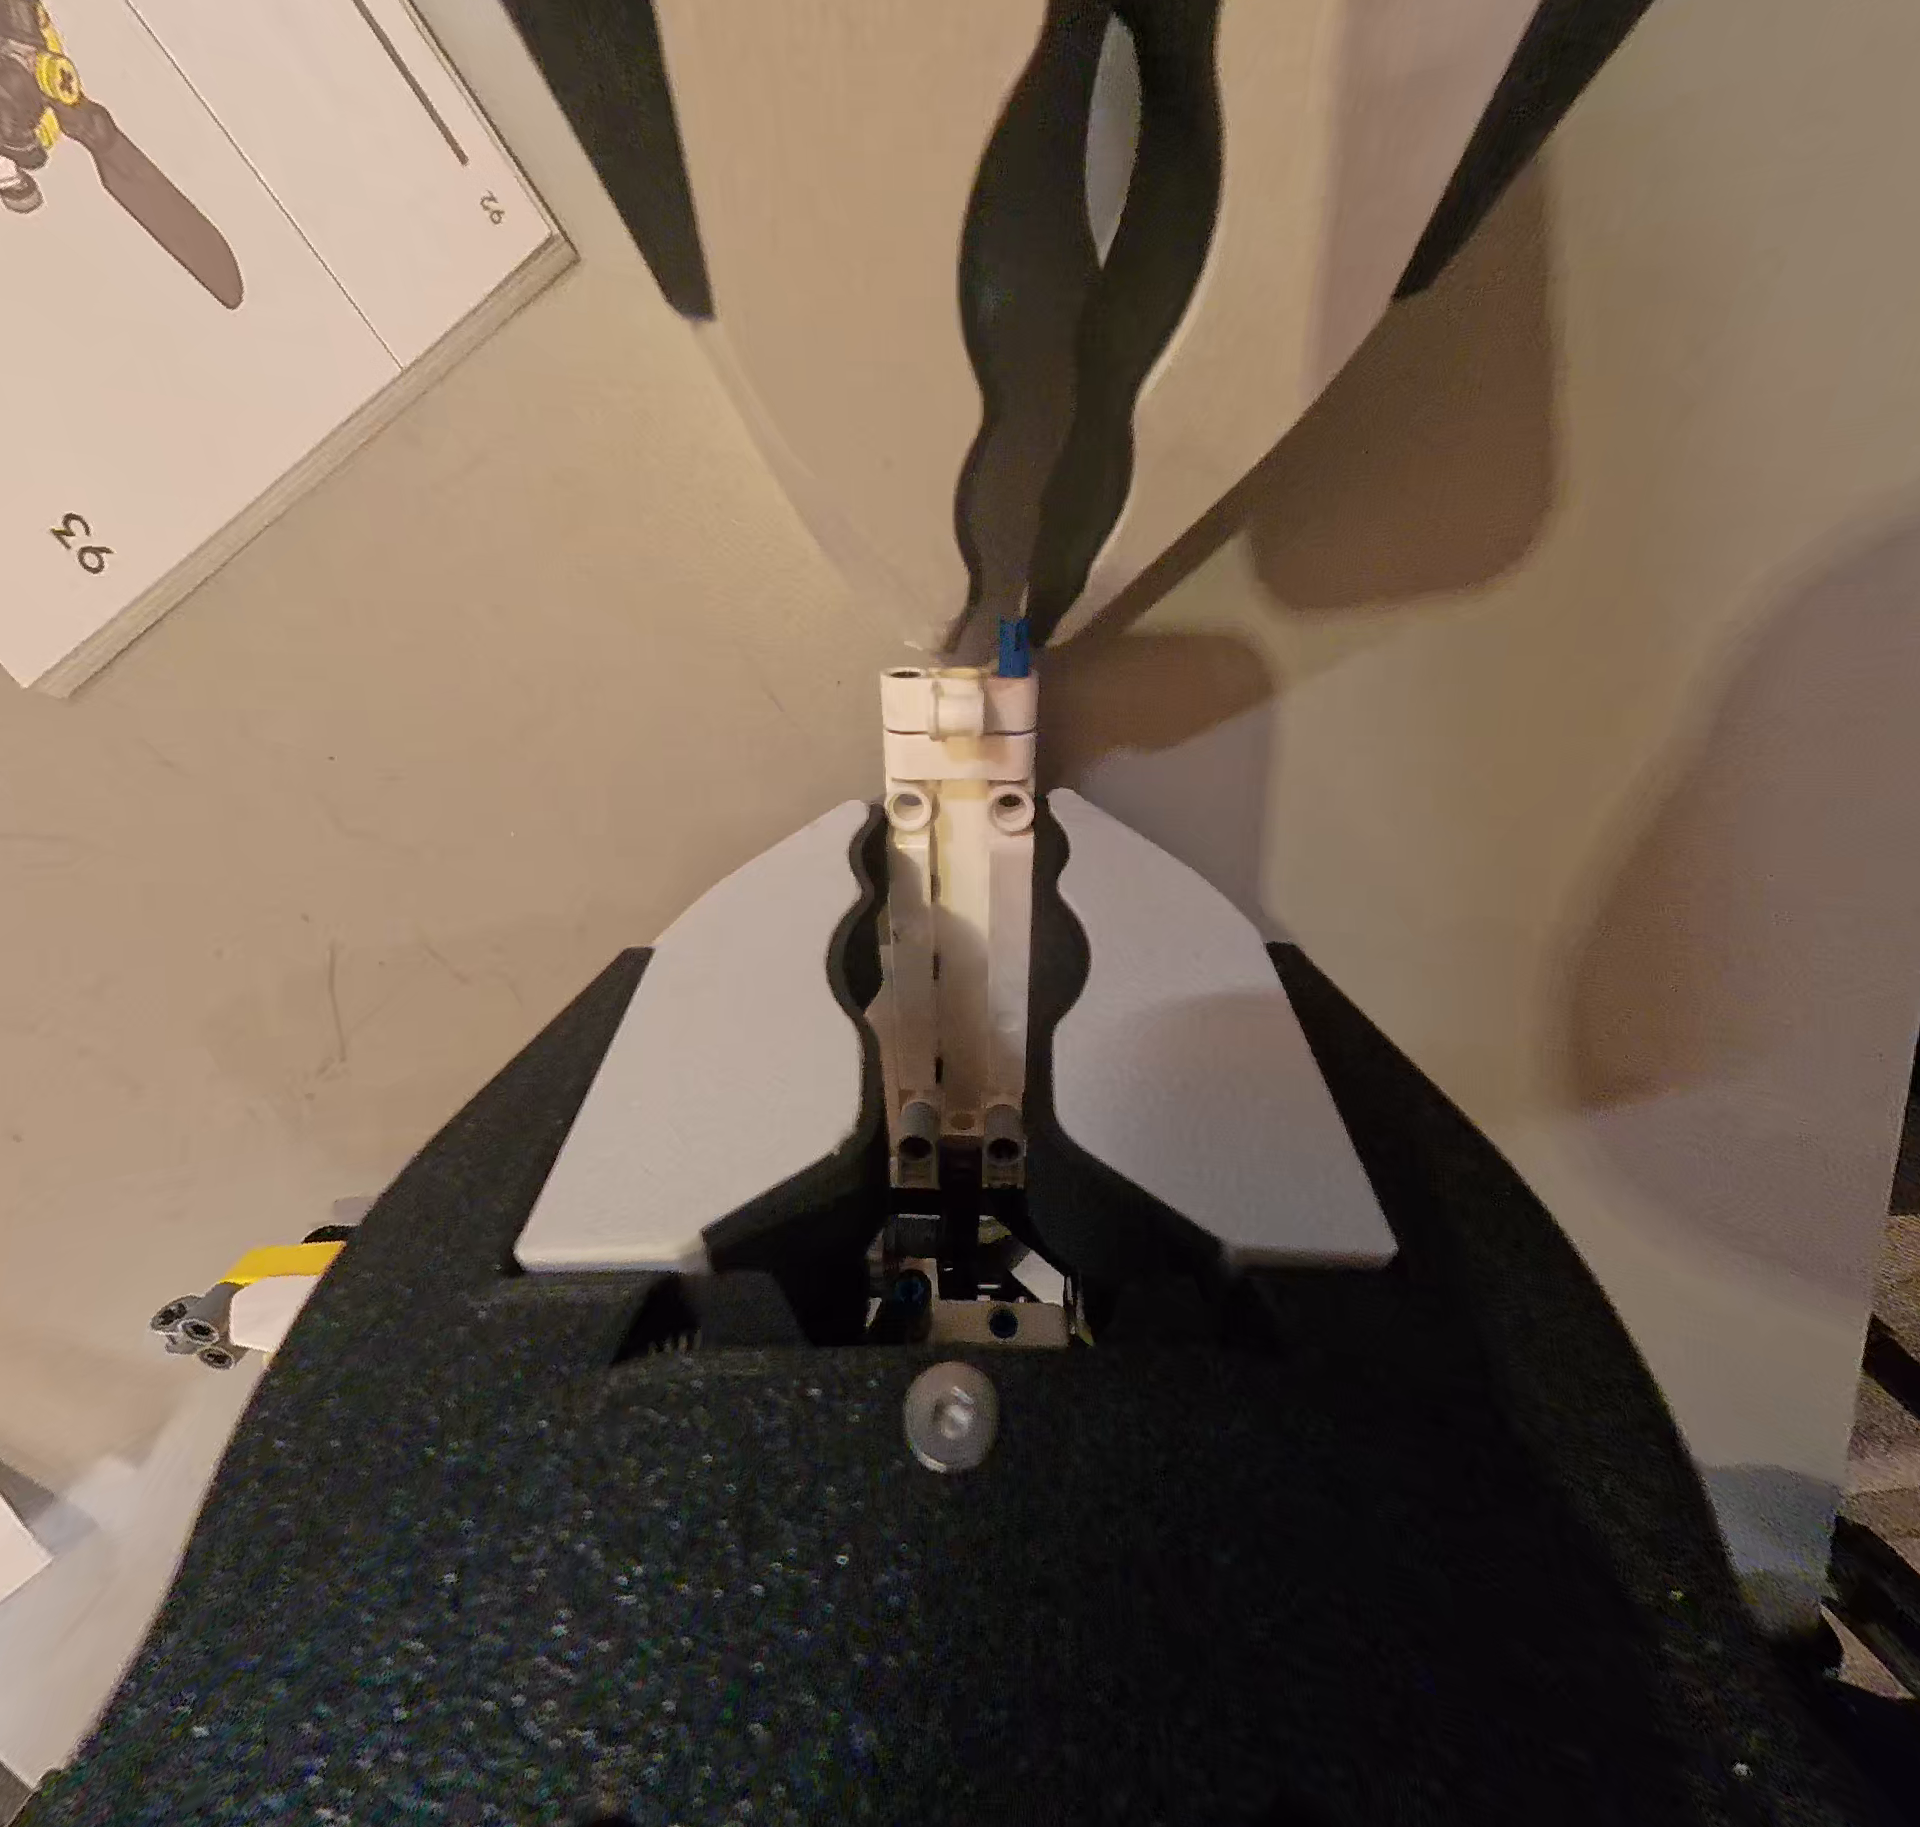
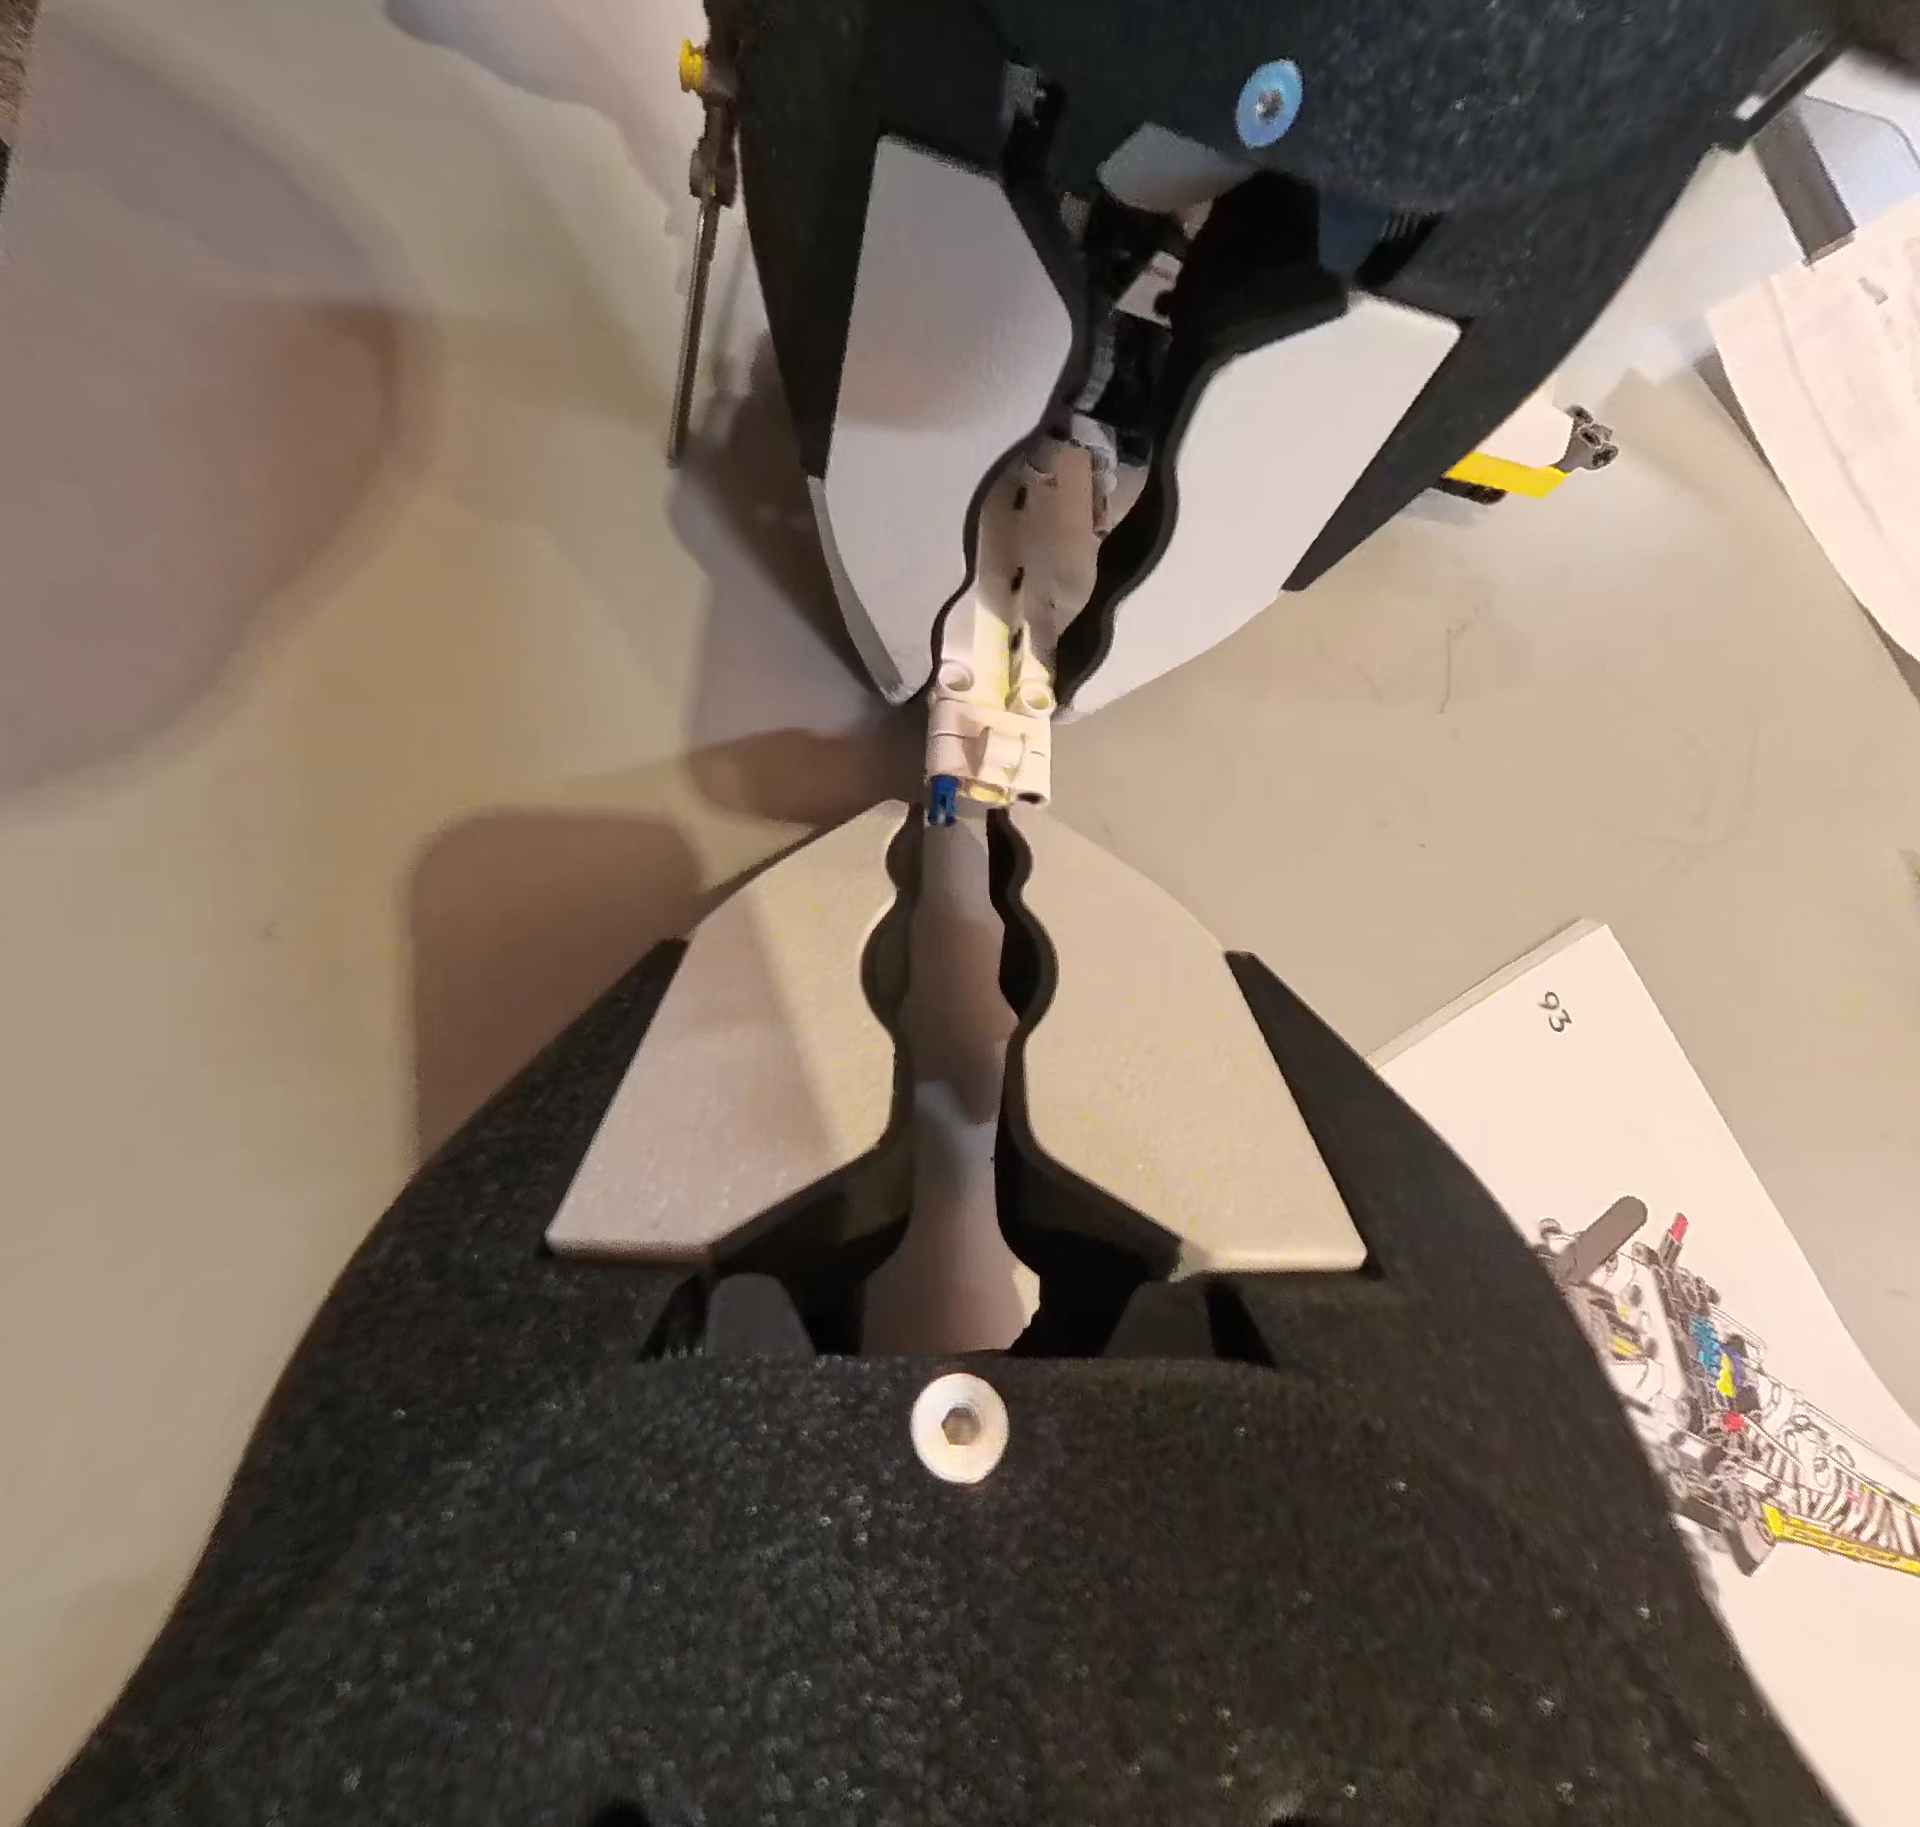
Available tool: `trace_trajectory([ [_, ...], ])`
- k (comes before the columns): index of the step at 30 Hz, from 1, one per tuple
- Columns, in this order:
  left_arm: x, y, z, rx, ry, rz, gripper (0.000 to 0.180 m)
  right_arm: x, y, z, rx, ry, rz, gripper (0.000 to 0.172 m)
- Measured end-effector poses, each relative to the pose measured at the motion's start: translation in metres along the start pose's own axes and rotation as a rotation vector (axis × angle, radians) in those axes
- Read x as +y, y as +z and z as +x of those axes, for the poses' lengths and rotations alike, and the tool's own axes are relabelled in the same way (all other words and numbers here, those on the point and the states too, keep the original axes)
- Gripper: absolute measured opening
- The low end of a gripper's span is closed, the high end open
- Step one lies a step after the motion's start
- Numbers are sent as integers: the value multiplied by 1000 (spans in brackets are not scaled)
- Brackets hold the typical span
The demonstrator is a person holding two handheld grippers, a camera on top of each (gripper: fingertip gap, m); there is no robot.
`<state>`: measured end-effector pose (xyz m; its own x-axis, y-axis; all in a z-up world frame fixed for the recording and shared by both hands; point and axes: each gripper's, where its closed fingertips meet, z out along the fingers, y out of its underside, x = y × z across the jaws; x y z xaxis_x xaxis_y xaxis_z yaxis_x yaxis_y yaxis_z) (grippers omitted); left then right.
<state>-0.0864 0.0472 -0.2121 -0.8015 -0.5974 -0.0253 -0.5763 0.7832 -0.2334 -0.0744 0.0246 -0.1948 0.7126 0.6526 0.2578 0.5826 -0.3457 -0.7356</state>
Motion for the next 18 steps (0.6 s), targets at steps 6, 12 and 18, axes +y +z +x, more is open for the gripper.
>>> trace_trajectory([
  [6,-2,0,1,1,3,2,28,-2,0,-1,-23,25,19,12],
  [12,-3,-2,1,0,0,14,28,-3,-2,0,-15,23,28,12],
  [18,-3,-4,-1,-6,-5,18,28,-5,-2,0,-10,15,41,5],
])
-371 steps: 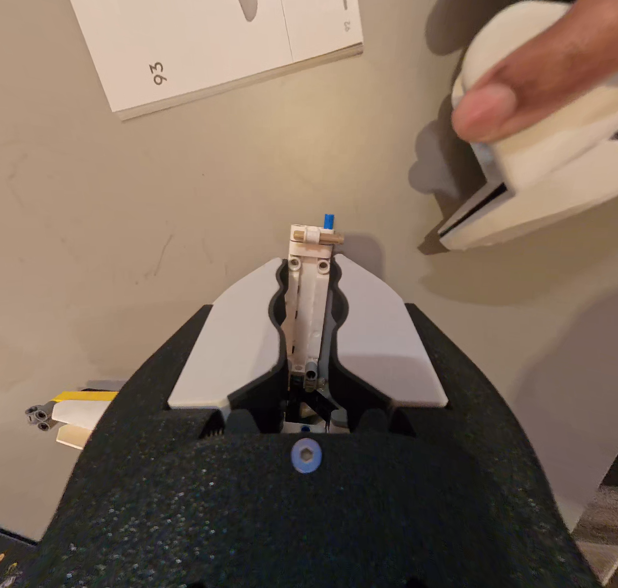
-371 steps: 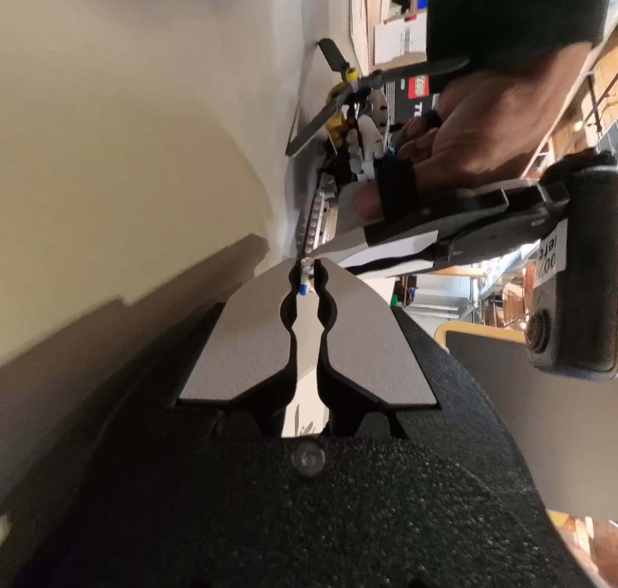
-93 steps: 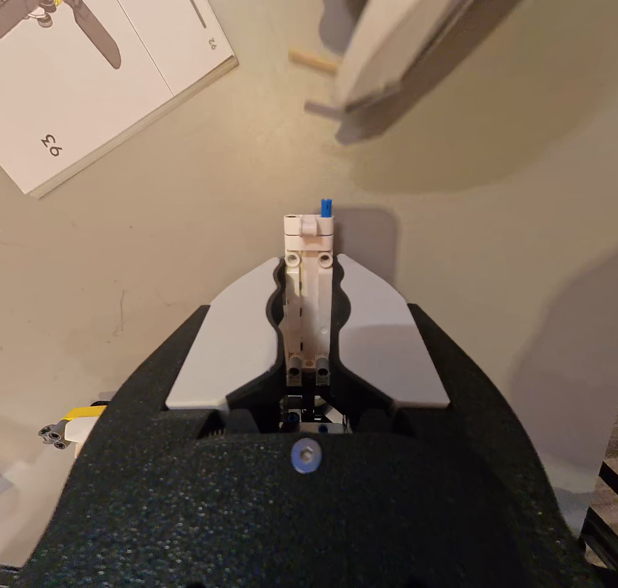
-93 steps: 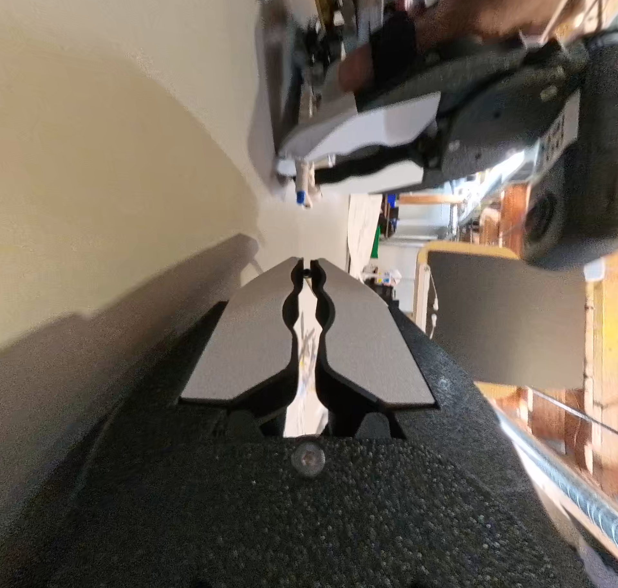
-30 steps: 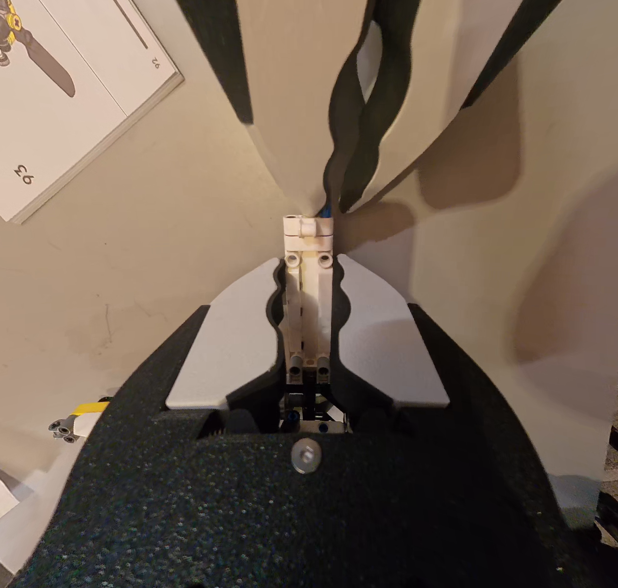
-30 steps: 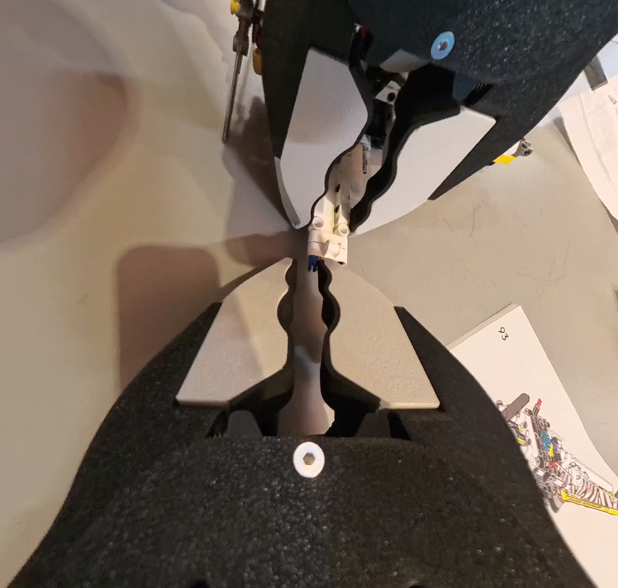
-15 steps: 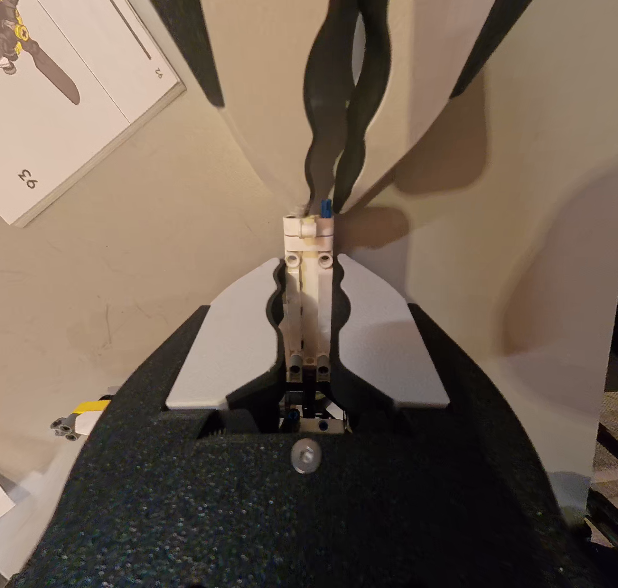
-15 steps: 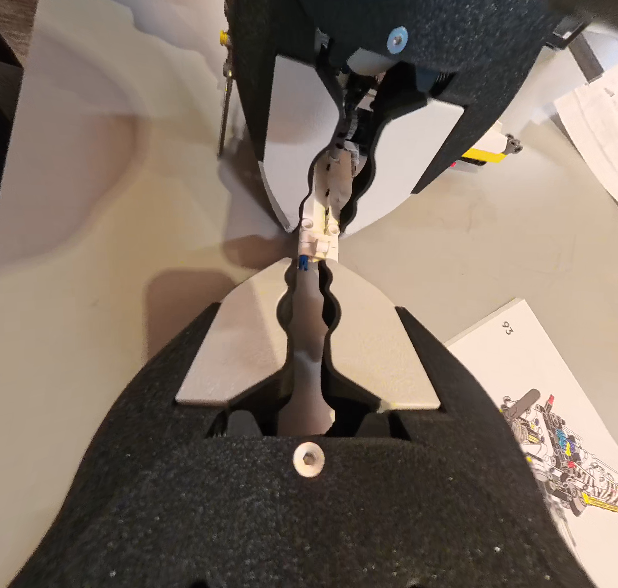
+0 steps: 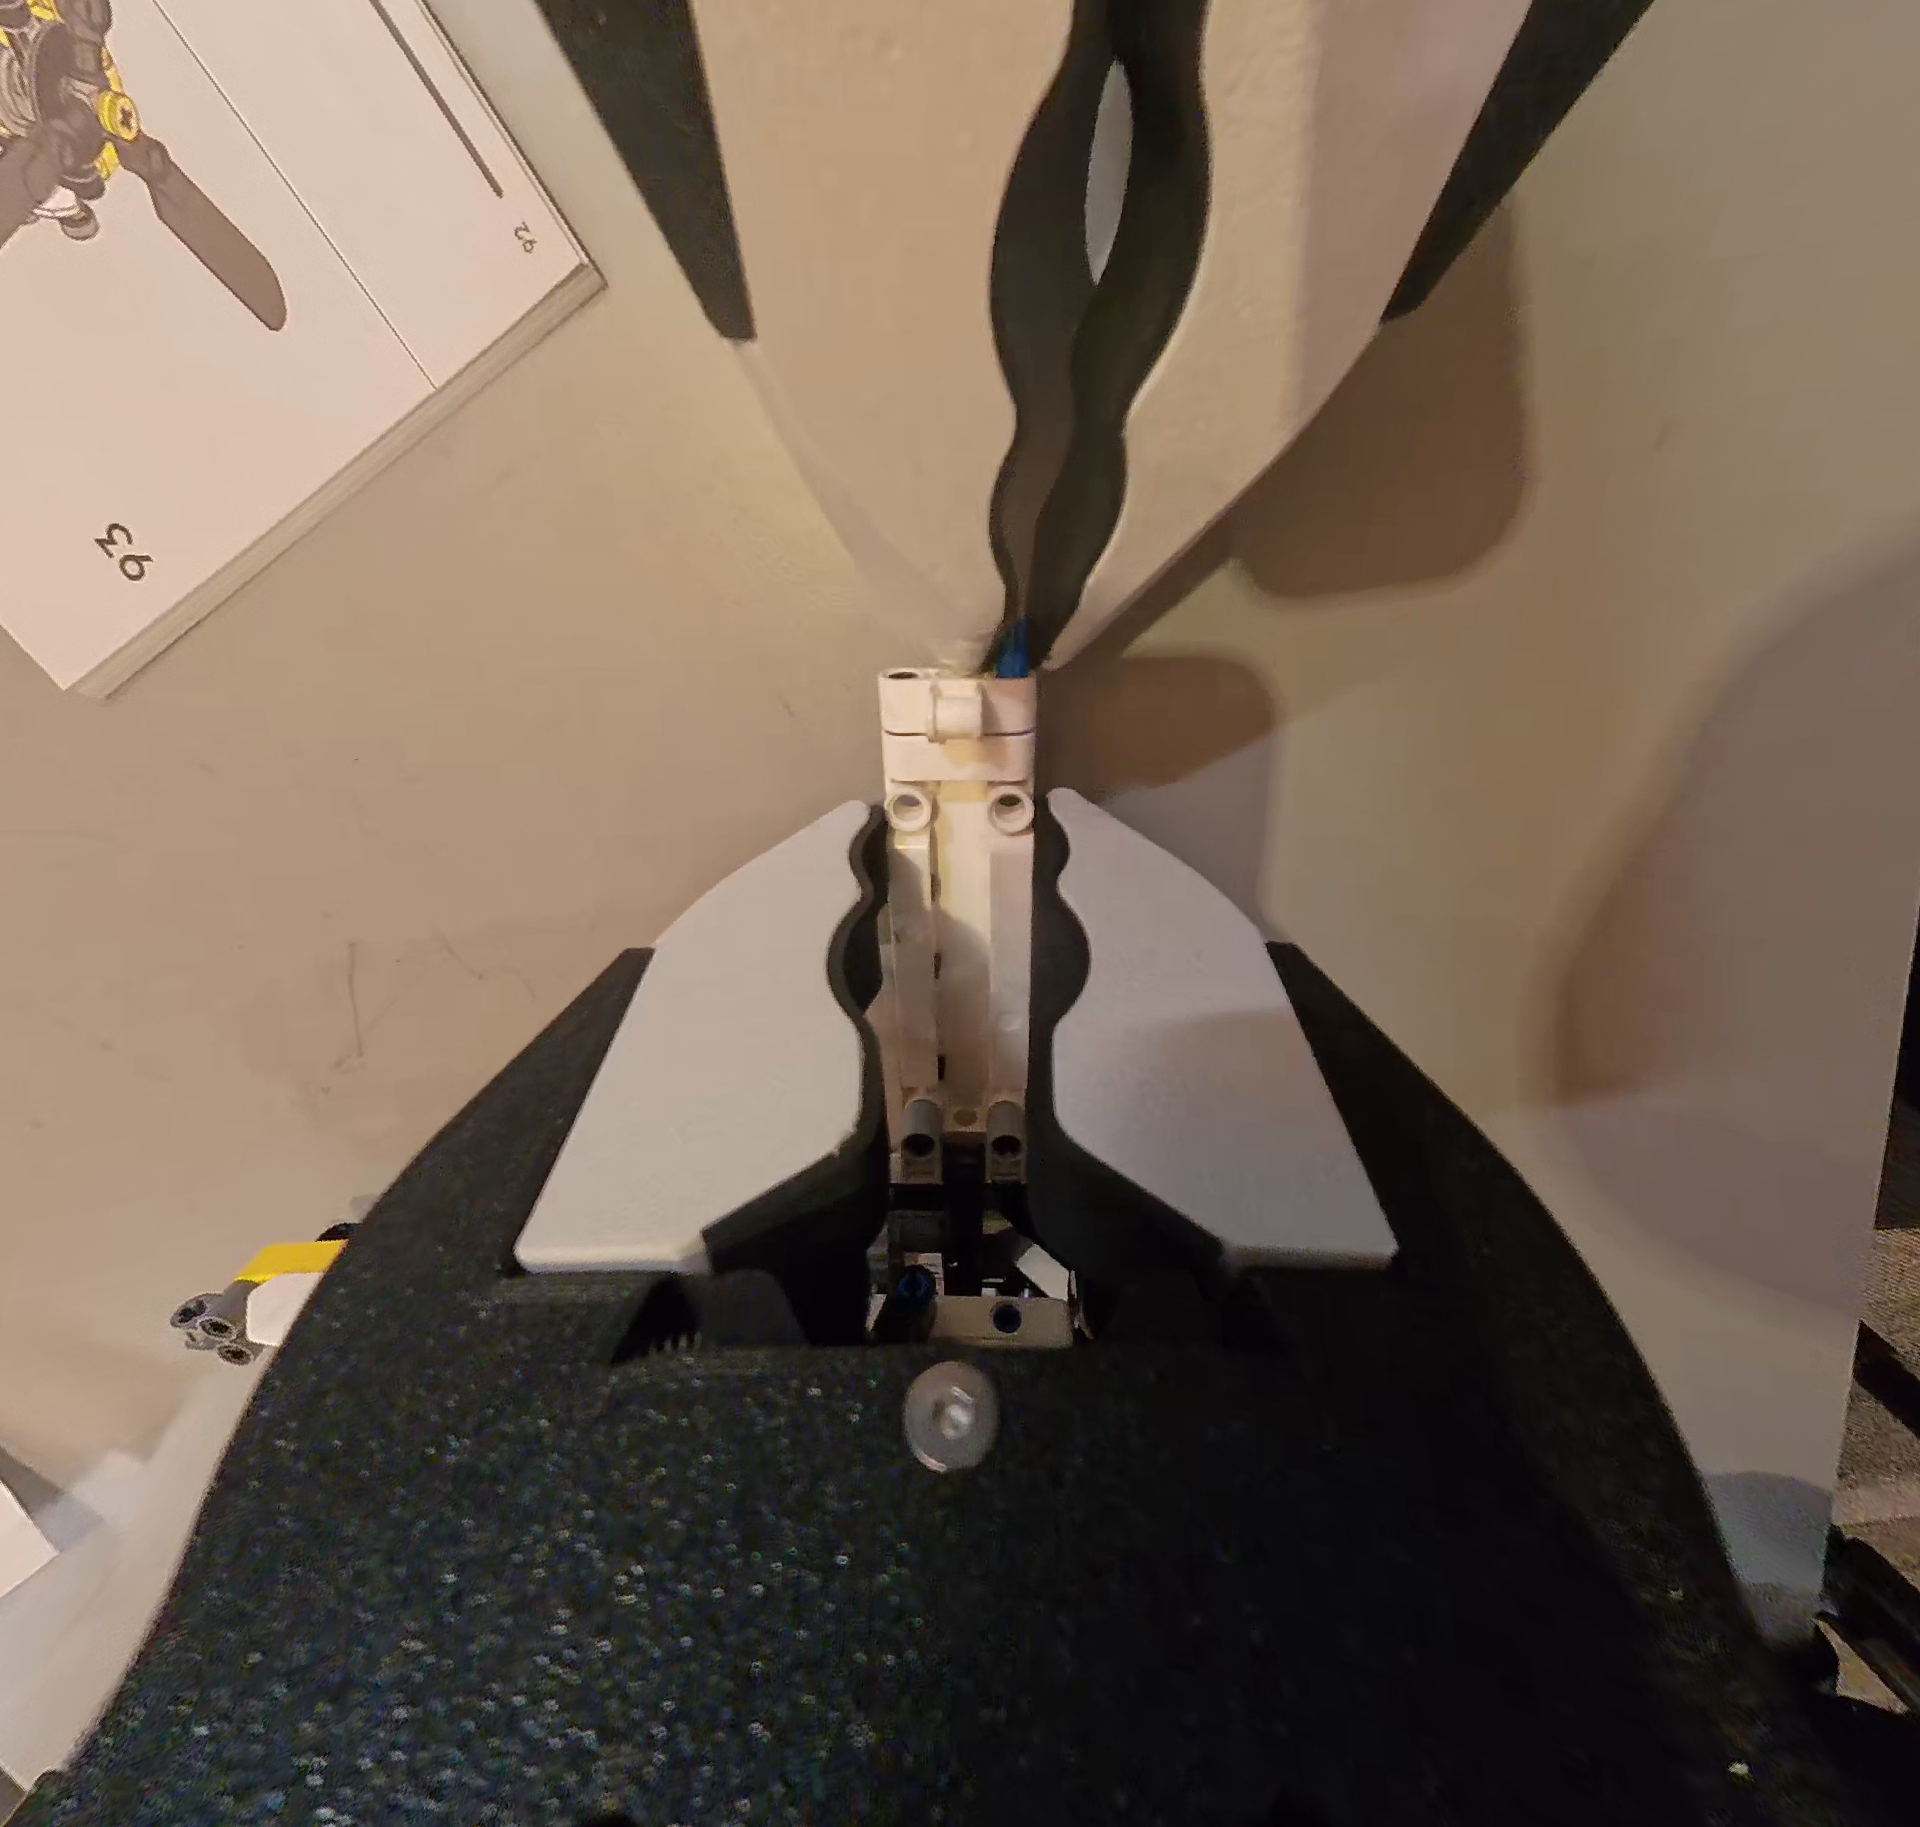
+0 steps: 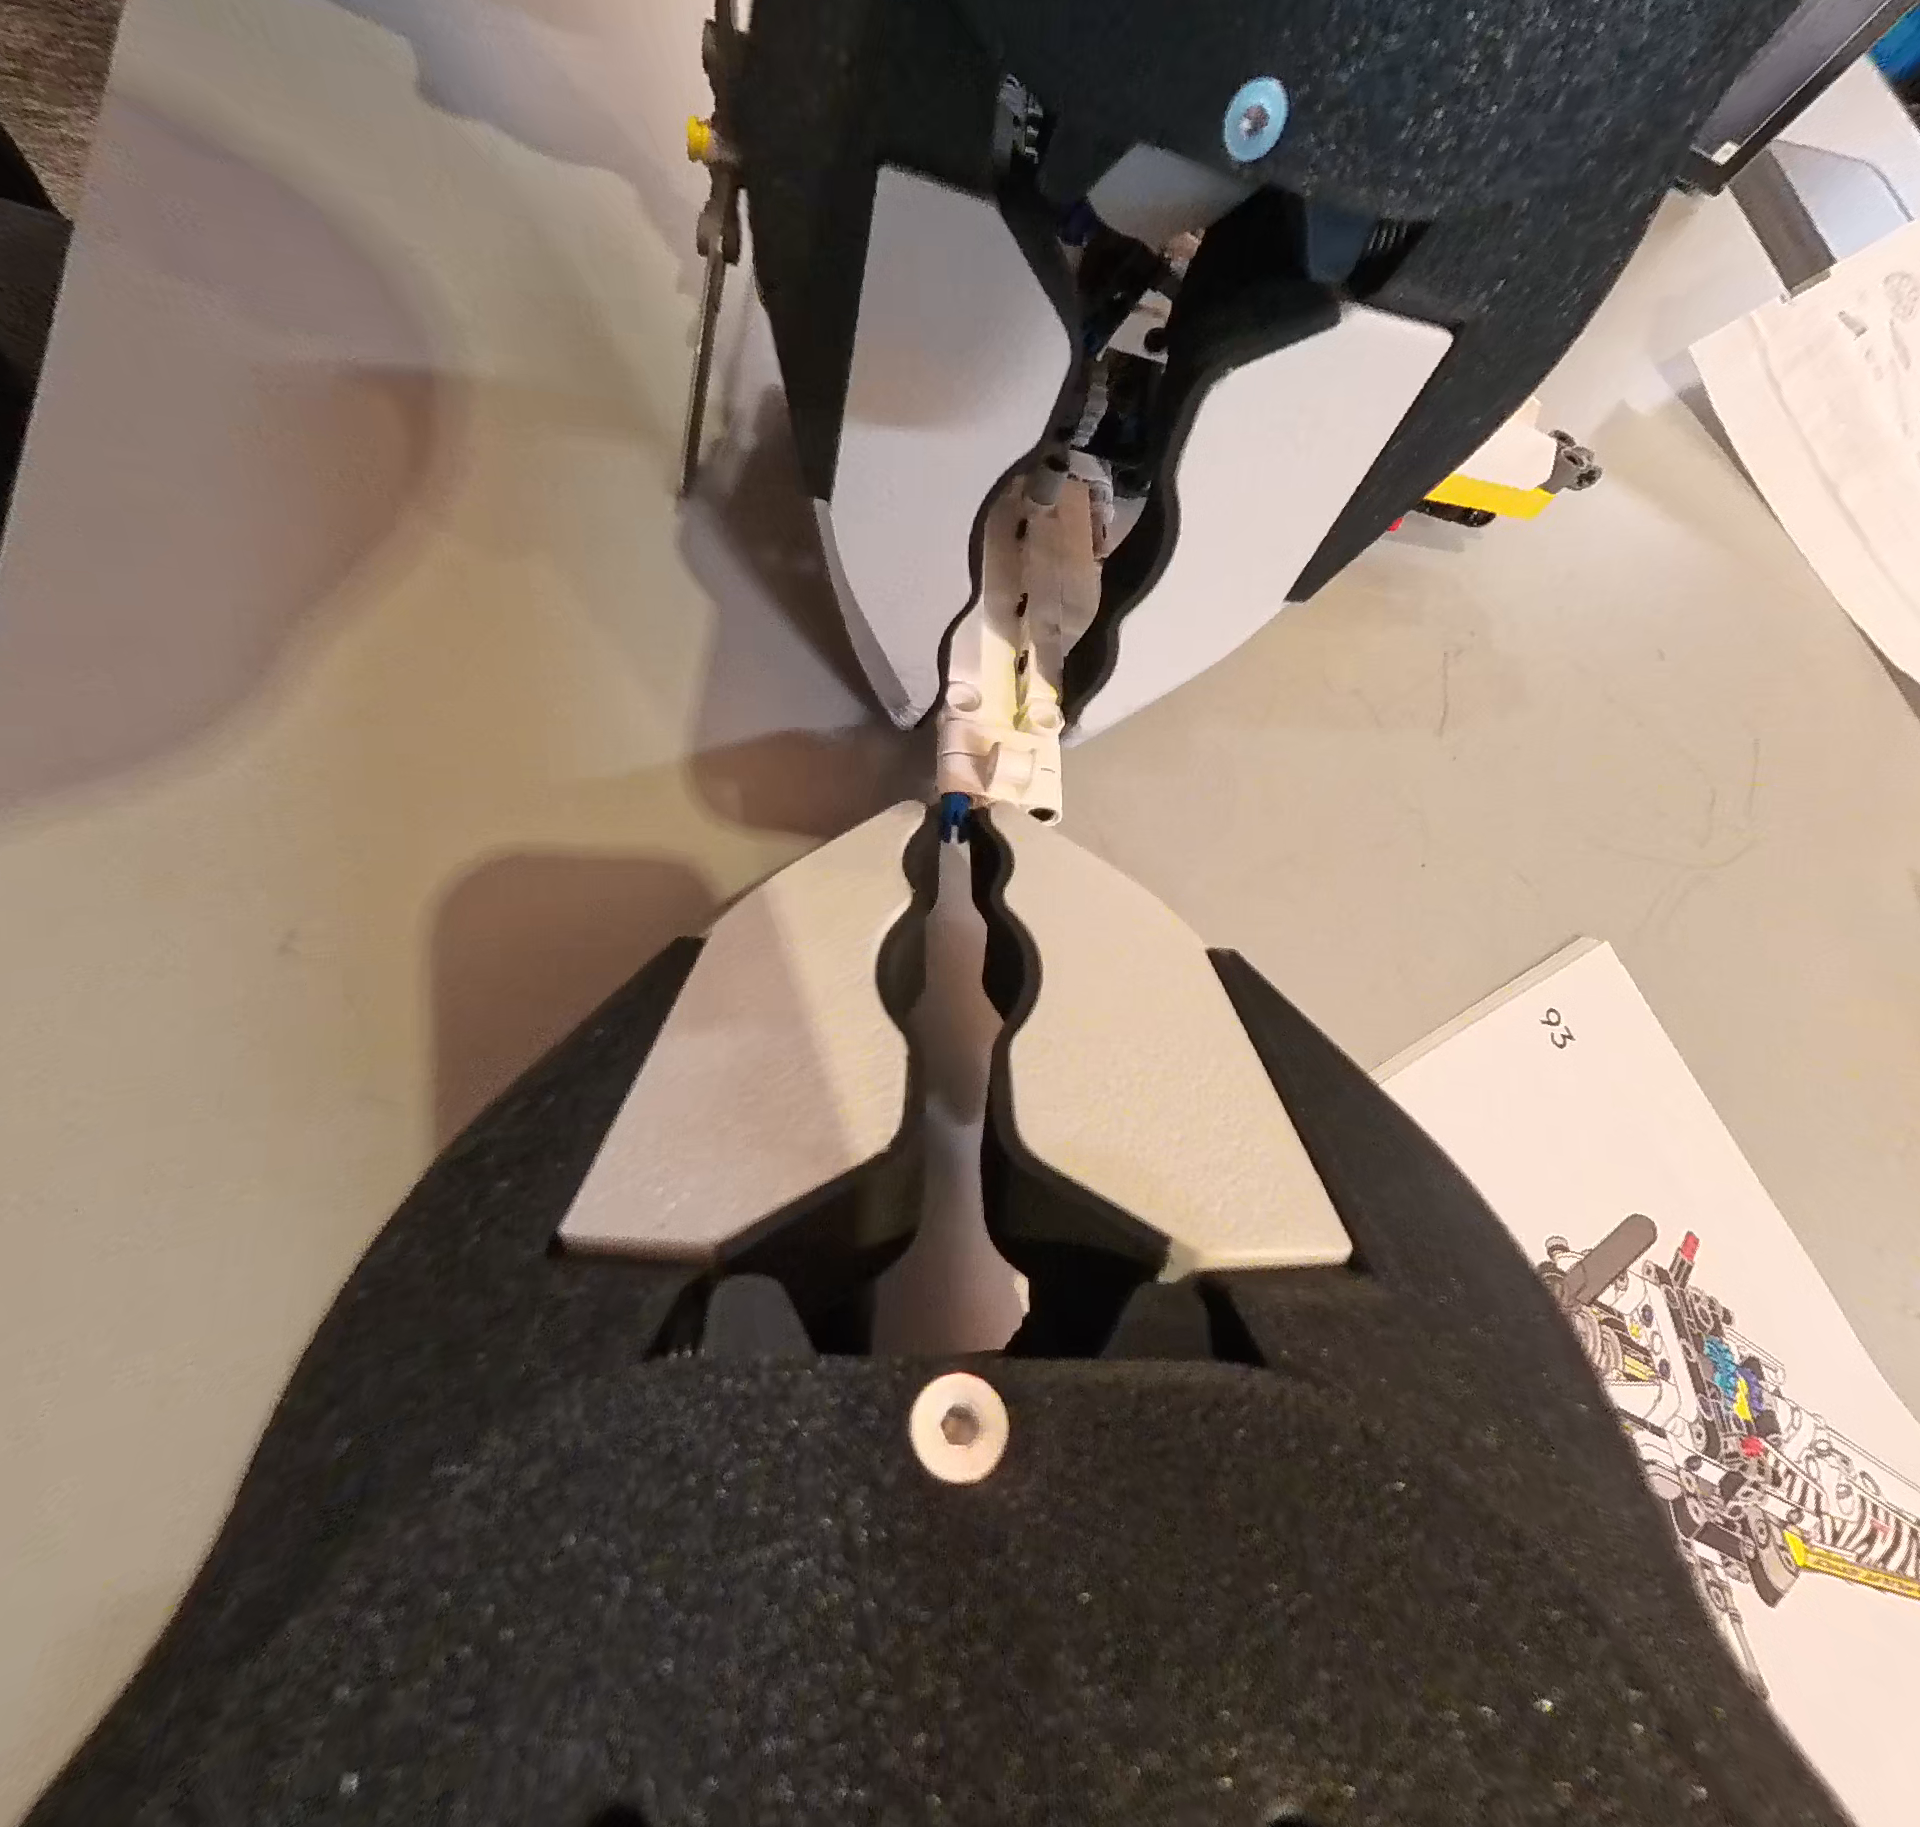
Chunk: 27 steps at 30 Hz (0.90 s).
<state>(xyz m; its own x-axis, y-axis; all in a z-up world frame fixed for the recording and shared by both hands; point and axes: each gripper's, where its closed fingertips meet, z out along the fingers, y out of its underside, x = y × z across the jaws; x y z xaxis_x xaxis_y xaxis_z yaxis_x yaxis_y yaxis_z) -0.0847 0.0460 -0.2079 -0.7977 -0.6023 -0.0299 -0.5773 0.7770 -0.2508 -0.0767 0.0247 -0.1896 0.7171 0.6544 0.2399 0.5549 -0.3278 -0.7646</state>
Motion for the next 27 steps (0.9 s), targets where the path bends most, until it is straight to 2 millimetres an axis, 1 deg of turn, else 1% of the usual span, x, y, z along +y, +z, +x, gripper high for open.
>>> trace_trajectory([
  [14,0,-1,0,2,-7,1,28,-1,-2,-2,-16,-15,12,9],
  [25,-1,-1,0,0,-5,1,28,-2,-2,-1,-7,-21,12,8],
  [27,-1,-1,1,1,1,-5,28,-1,-1,-1,-11,-22,8,5],
])
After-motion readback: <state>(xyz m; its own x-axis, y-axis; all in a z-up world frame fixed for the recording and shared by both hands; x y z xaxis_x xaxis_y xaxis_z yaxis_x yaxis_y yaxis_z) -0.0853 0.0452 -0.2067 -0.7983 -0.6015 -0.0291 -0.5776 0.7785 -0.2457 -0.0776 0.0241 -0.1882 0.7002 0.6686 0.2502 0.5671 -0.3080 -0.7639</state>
